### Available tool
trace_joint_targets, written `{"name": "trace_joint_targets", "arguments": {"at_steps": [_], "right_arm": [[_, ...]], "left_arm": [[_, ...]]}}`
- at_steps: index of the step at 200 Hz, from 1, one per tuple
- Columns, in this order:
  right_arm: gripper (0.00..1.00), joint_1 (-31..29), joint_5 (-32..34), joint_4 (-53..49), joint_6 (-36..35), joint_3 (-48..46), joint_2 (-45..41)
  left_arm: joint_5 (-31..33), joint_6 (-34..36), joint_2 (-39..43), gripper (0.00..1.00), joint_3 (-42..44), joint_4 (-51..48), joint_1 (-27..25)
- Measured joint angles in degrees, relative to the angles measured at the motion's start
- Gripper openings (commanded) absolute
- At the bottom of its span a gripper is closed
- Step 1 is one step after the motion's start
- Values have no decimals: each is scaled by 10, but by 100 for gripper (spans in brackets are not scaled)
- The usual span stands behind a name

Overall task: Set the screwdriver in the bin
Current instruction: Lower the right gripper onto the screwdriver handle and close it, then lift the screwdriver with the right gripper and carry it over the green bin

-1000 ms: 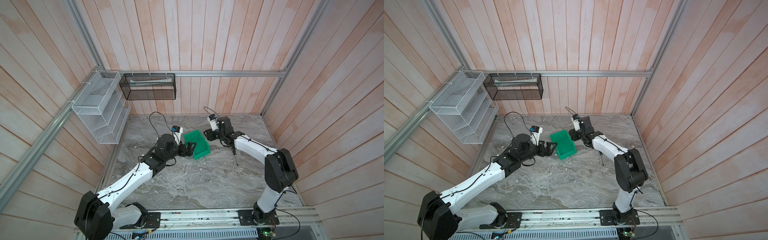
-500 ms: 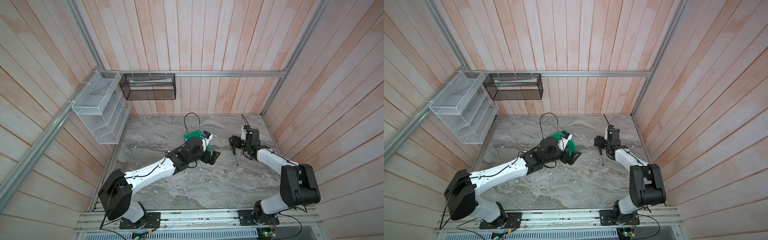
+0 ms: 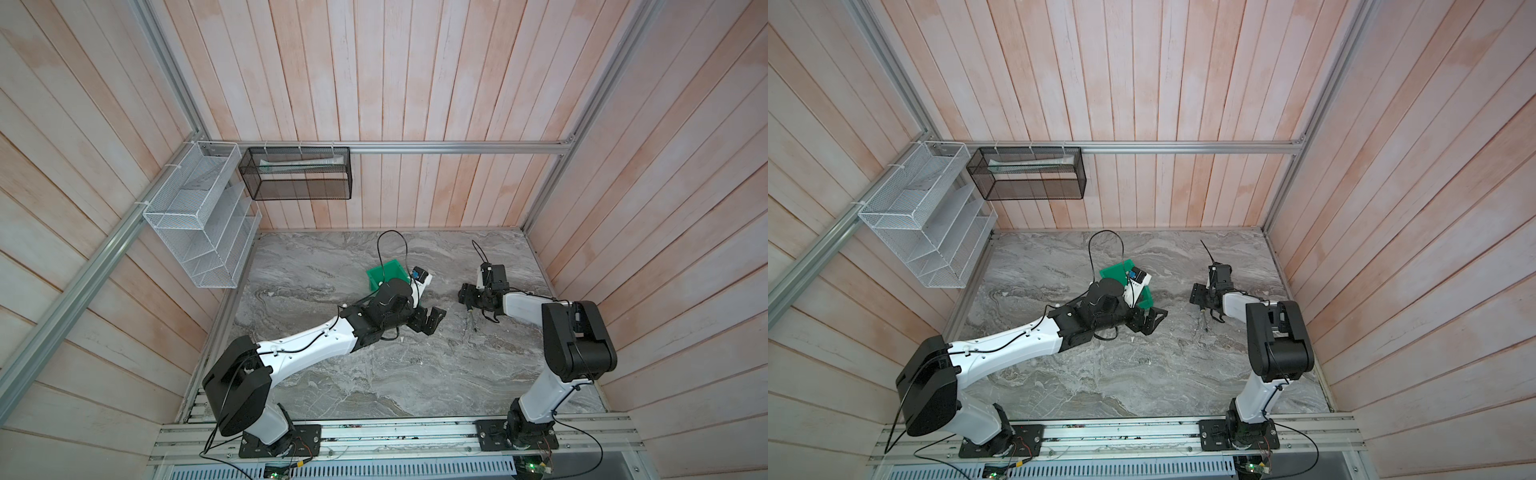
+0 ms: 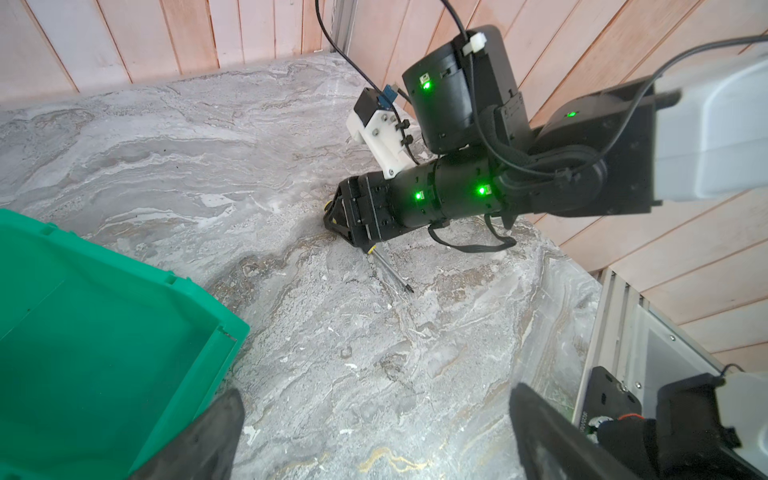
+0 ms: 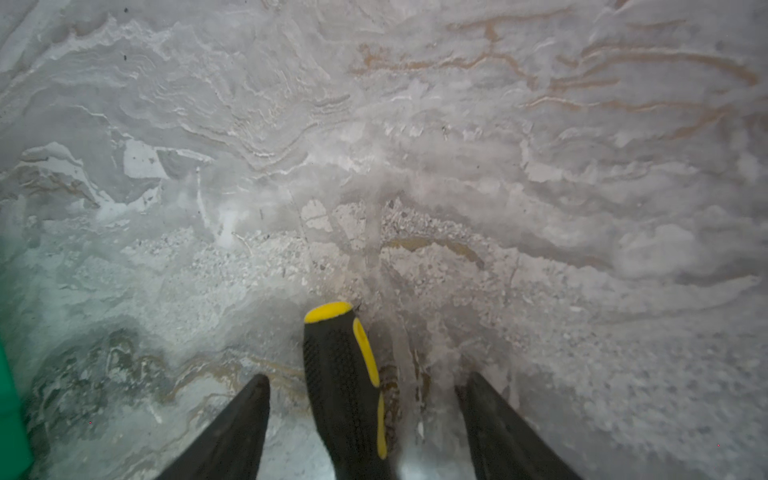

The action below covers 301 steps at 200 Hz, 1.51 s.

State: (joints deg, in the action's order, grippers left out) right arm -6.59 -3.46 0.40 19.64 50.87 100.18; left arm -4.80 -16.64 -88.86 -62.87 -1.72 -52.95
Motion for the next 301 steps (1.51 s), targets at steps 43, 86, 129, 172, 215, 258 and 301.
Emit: {"name": "trace_joint_targets", "arguments": {"at_steps": [43, 86, 129, 172, 215, 258, 301], "right_arm": [[61, -3, 13, -7, -12, 12, 10], [57, -40, 61, -24, -22, 14, 10], [49, -53, 90, -39, -33, 16, 10], [32, -53, 109, -50, -36, 17, 10], [20, -53, 115, -52, -43, 18, 9], [17, -56, 112, -57, -43, 18, -4], [17, -69, 110, -71, -42, 46, -41]], "left_arm": [[8, -3, 0, 100, 0, 0, 0], [8, -7, 0, 100, 0, 0, 0], [8, -12, 0, 100, 0, 0, 0], [11, -16, 5, 100, 0, -1, 0], [20, -17, 5, 100, 0, -1, 0], [32, -15, 5, 100, 0, -5, 0], [58, 0, 12, 100, 0, -26, 2]]}}
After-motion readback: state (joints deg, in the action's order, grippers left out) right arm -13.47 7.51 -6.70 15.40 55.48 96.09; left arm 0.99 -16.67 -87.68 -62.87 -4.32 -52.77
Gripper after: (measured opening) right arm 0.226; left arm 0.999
